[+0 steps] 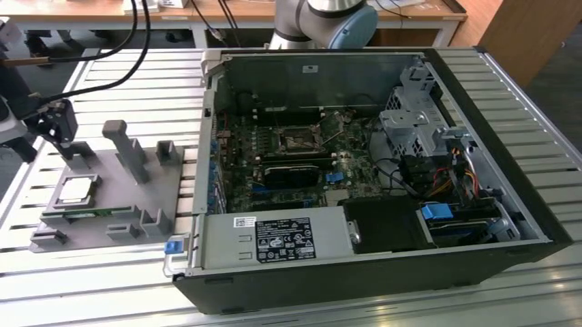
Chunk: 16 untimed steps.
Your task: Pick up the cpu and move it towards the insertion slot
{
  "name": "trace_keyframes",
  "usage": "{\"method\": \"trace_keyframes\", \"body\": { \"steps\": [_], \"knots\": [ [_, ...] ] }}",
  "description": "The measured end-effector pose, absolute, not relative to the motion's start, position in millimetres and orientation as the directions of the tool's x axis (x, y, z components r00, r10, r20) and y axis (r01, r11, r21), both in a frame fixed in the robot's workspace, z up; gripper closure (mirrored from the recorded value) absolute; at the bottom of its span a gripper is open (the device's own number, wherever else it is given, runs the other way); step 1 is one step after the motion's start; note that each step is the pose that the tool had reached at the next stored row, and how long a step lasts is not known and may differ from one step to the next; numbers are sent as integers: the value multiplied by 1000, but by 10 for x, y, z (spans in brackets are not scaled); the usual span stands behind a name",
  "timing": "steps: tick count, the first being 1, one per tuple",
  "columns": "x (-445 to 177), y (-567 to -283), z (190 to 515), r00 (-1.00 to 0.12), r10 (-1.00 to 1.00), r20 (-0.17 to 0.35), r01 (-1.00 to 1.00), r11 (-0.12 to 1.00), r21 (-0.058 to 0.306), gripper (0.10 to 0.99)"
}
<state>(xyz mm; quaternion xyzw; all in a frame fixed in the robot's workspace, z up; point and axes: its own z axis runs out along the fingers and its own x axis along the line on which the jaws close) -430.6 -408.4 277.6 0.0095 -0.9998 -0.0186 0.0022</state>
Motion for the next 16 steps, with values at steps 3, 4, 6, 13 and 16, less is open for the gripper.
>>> {"method": "trace_keyframes", "body": {
  "steps": [3, 4, 6, 13, 16],
  "knots": [
    [-4309, -4088, 2732, -1000, -19, 4, -19, 999, 37, 498],
    [-4311, -4091, 2719, -1000, -19, 4, -19, 999, 37, 498],
    [-4316, -4096, 2695, -1000, -19, 4, -19, 999, 37, 431],
    [-4336, -4129, 2591, -1000, -19, 4, -19, 999, 37, 369],
    [-4341, -4135, 2536, -1000, -19, 4, -19, 999, 37, 369]
  ]
}}
